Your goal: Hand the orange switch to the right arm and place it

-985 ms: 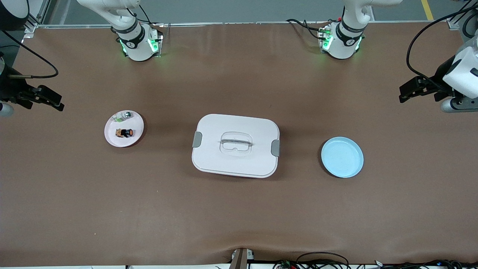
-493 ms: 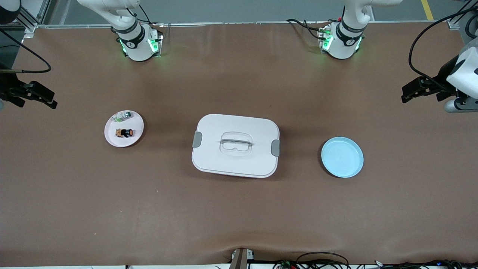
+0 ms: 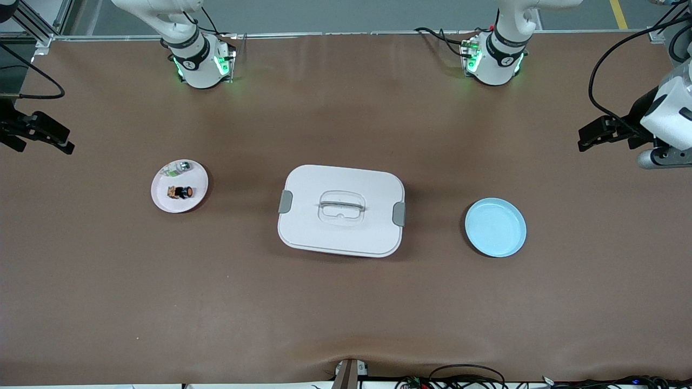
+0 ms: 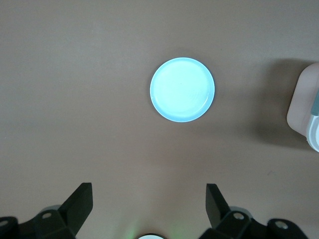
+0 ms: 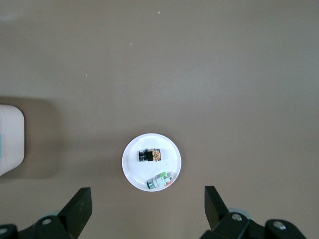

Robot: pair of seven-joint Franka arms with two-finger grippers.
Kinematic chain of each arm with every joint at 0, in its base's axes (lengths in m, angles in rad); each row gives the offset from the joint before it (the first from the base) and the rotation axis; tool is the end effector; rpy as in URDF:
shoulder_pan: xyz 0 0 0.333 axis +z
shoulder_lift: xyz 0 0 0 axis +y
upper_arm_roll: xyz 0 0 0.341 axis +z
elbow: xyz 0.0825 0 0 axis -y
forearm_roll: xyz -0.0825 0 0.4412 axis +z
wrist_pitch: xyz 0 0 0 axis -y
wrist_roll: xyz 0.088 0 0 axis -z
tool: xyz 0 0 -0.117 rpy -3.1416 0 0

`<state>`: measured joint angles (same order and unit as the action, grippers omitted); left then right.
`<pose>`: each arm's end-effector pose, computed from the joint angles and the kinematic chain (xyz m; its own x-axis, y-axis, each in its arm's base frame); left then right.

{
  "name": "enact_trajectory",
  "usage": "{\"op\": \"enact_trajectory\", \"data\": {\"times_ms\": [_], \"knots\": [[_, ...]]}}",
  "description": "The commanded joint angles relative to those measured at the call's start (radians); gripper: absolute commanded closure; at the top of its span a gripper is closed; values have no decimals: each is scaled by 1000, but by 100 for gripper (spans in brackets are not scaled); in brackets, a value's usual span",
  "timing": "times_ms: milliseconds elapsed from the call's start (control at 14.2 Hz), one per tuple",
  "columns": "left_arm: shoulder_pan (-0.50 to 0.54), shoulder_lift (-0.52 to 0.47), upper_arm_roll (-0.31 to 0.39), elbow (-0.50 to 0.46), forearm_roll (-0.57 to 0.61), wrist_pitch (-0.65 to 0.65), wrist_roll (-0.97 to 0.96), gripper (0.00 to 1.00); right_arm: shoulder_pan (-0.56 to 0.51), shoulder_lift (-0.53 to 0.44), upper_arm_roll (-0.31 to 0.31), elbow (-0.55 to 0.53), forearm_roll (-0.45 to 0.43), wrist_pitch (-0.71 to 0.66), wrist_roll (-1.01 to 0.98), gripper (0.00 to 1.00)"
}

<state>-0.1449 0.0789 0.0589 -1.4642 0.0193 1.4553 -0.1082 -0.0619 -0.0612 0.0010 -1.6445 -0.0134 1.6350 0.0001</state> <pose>0.6230 -0.0528 0.6370 0.9961 0.0249 -0.0844 0.0222 -0.9992 -0.0332 0.5964 -0.0378 0.6431 0.9969 -0.0600 0.0517 -0.0608 -0.9981 0.0135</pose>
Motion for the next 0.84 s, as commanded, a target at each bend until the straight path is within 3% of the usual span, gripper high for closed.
{"op": "enact_trajectory", "data": {"times_ms": [0,774], "knots": [[-7,-2,9,57,4,-50,8,0,-1,6,8,14,10,-32,-14,0],[-7,-2,4,67,-1,-53,-7,0,0,6,8,22,12,-30,-14,0]]}}
